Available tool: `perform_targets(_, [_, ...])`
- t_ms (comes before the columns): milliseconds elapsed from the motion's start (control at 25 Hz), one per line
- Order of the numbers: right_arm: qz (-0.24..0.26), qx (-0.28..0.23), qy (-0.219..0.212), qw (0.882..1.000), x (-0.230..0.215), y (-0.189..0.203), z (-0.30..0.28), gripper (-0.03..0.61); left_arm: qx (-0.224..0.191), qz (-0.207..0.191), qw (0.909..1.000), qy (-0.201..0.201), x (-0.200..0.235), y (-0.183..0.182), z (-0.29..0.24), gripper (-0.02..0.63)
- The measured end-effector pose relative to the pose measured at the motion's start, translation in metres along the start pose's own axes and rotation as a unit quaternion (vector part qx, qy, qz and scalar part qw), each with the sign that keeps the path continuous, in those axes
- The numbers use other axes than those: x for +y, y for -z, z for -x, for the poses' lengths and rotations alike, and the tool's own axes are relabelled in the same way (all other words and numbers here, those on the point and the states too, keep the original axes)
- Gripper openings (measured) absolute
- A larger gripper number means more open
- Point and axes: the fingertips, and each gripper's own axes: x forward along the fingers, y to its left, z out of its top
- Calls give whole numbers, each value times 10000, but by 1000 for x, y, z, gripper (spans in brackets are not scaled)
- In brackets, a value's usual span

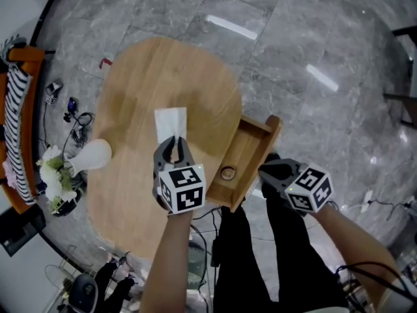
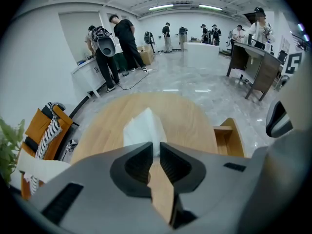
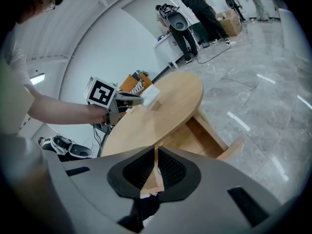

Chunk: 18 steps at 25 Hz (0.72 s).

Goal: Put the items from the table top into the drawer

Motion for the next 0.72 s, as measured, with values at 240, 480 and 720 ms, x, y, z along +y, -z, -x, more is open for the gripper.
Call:
perform_targets(240, [64, -2, 16, 10000, 2, 6, 9, 44, 1, 0, 10000, 63, -15, 8, 15, 48])
perform_targets(480, [102, -42, 2, 9999, 9, 12, 19, 44, -10, 26, 9999, 157, -30, 14, 29, 48])
perform_targets(720, [111, -45, -16, 9999, 12, 26, 27, 44, -53, -27, 9996, 271, -52, 15, 41, 46])
